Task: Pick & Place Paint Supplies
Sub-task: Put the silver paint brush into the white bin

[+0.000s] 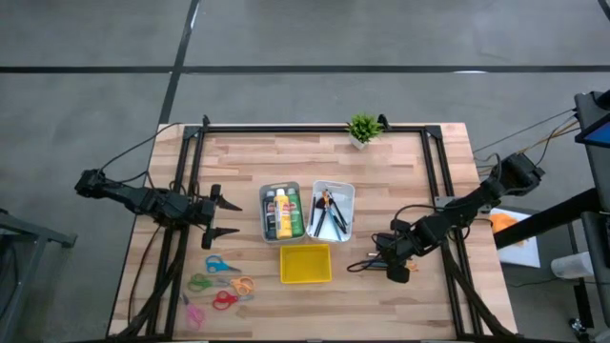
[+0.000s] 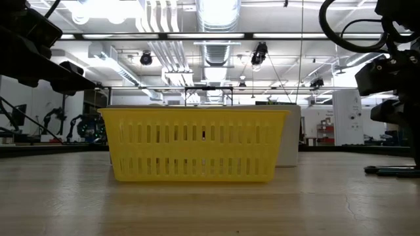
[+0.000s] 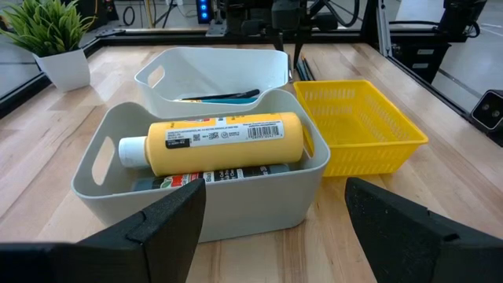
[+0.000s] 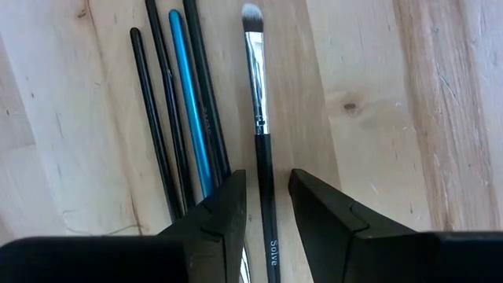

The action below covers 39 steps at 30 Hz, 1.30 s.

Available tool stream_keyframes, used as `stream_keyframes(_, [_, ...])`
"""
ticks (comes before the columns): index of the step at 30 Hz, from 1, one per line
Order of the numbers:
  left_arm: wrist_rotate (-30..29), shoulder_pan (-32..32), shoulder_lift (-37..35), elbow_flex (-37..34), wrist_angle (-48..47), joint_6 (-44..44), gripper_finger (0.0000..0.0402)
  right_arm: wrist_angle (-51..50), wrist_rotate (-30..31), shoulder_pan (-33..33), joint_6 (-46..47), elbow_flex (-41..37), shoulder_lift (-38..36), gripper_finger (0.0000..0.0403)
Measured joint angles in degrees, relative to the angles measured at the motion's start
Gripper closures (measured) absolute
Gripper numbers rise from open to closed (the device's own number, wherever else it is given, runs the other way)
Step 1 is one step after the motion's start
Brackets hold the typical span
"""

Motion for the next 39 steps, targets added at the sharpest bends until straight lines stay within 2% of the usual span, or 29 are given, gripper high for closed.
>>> stream_keyframes(18, [0.0, 0.0, 0.0, 0.02, 0.0, 0.0, 0.0096, -4.16, 3.11, 0.0, 0.2, -0.1, 0.1, 0.03])
stream_keyframes(28, [0.0, -0.02, 0.0, 0.01, 0.0, 0.0, 0.0096, -4.97, 3.43, -0.07, 0.17, -0.14, 0.1, 0.0384])
stream_keyframes(39, [0.0, -0.02, 0.0, 0.02, 0.0, 0.0, 0.0096, -4.95, 3.34, -0.07, 0.15, -0.17, -0.38, 0.0387])
